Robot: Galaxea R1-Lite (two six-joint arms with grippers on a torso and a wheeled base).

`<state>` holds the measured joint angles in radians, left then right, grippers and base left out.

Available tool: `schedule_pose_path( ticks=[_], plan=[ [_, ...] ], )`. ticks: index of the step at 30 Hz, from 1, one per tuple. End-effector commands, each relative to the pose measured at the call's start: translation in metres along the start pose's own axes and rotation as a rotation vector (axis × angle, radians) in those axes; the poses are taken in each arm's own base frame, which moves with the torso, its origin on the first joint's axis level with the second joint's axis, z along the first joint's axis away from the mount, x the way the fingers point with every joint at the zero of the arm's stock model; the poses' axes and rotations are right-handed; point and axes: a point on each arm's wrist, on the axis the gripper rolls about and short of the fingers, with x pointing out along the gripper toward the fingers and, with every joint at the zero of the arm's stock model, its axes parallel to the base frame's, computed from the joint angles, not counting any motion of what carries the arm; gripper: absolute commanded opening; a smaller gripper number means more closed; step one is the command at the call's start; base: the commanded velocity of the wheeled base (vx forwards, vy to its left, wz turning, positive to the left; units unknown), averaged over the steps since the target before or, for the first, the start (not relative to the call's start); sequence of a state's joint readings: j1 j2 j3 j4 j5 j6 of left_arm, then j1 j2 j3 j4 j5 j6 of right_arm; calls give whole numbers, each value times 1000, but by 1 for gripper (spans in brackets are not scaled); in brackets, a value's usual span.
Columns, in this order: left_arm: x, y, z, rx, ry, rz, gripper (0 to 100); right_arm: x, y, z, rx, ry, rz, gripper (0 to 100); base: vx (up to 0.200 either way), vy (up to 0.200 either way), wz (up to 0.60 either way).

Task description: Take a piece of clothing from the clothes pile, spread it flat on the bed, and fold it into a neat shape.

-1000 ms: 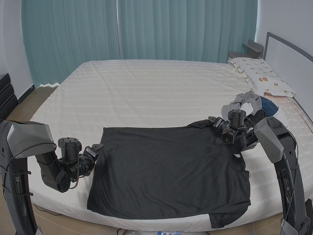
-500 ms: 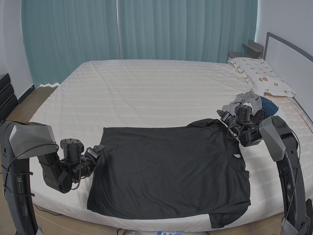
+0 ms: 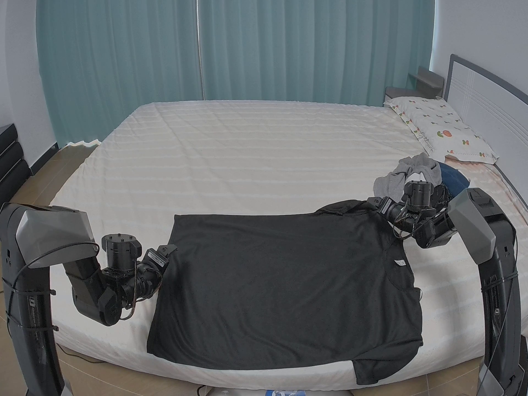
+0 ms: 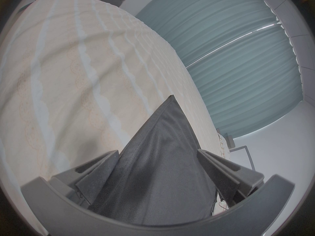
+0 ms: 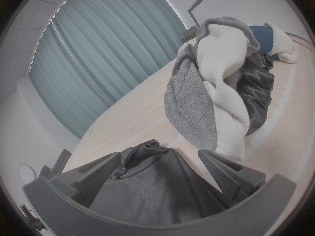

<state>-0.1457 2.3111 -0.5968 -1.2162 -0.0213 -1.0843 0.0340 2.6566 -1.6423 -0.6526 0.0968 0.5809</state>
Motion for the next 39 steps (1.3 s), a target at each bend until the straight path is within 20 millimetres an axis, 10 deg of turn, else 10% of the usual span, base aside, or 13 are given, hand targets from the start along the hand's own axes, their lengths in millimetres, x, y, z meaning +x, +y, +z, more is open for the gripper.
schedule_pose_path(
  ticks=[1,15,16,39],
  plan=[
    [0,0,0,0,0,0,100,2,-3,-1,-3,0,-6,100,0,0,0],
    [0,0,0,0,0,-1,100,11,-22,-14,-2,20,-45,100,0,0,0],
    [0,0,0,0,0,-1,100,11,-22,-16,-3,23,-49,0,0,0,0],
    [0,-1,0,-2,0,-3,100,7,-20,-3,7,-45,-37,0,0,0,0]
  ],
)
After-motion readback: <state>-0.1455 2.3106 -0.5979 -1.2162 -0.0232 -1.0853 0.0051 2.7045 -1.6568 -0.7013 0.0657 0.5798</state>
